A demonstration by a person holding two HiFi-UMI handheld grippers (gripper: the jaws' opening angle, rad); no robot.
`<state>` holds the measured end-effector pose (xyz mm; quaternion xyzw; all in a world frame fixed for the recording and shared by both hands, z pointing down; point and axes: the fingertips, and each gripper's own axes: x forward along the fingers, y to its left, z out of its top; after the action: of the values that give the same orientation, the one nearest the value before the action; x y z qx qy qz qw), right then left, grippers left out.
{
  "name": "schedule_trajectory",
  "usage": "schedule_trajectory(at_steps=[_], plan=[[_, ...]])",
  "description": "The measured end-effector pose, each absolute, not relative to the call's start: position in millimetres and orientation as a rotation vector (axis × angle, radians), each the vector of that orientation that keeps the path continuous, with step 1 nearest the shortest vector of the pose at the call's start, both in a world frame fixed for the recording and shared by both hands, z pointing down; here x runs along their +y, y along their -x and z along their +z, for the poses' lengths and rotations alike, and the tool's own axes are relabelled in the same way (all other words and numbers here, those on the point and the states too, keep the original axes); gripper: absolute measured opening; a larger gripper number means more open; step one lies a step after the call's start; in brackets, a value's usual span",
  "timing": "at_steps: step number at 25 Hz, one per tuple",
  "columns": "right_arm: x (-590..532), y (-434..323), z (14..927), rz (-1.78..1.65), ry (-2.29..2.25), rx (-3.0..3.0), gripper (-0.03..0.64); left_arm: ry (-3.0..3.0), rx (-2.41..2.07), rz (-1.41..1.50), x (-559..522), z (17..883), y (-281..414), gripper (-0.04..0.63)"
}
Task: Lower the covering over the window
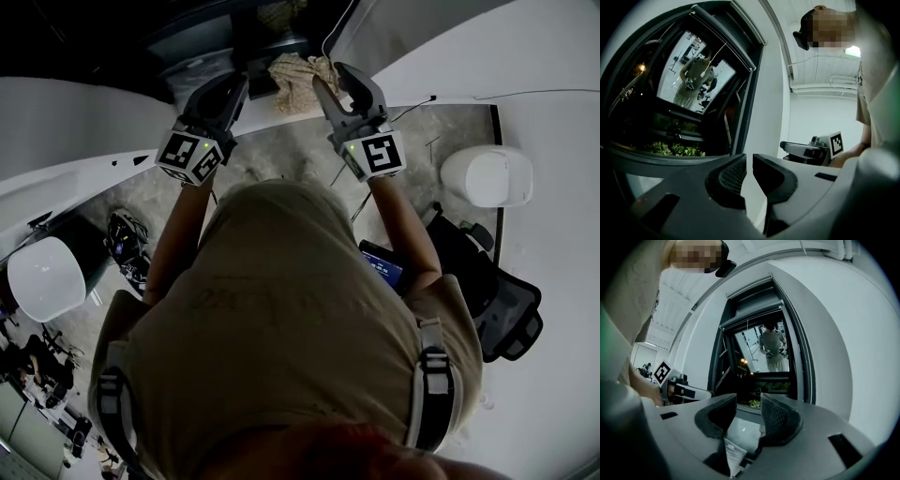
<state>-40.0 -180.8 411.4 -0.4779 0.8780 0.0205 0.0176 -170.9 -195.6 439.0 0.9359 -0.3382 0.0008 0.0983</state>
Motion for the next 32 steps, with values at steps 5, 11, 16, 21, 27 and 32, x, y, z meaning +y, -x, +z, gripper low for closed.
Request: schedule_trajectory(at_steps=[5,11,16,21,27,32], plan=[[-175.5,30.1,413.0,0.067,1.469,2.712,0.164,-2.766,-1.001,0.024,-190.5,447.2,156.2,0.035],[-166.0,4.1,416.9,0.042,1.507,2.679,0.164,-2.763,-1.062,0.009,-176.0,442.5,142.8,0.035],[-153.1,-22.0,431.6,-0.010,1.514,2.690,0.164,-2.718,-1.156,0.003,-163.4,451.1,136.8,0.035],[-132.5,-43.7,458.8,-0.144,1.489,2.691,0.164,-2.652,-1.153,0.035,-140.0,480.0,117.0,0.035],[-107.1,-56.4,480.0,-0.168,1.455,2.751,0.164,-2.607,-1.089,-0.007,-98.9,502.3,85.6,0.035],[-85.3,-71.0,473.4,-0.124,1.476,2.760,0.164,-2.623,-1.033,-0.050,-71.0,499.9,62.5,0.035]])
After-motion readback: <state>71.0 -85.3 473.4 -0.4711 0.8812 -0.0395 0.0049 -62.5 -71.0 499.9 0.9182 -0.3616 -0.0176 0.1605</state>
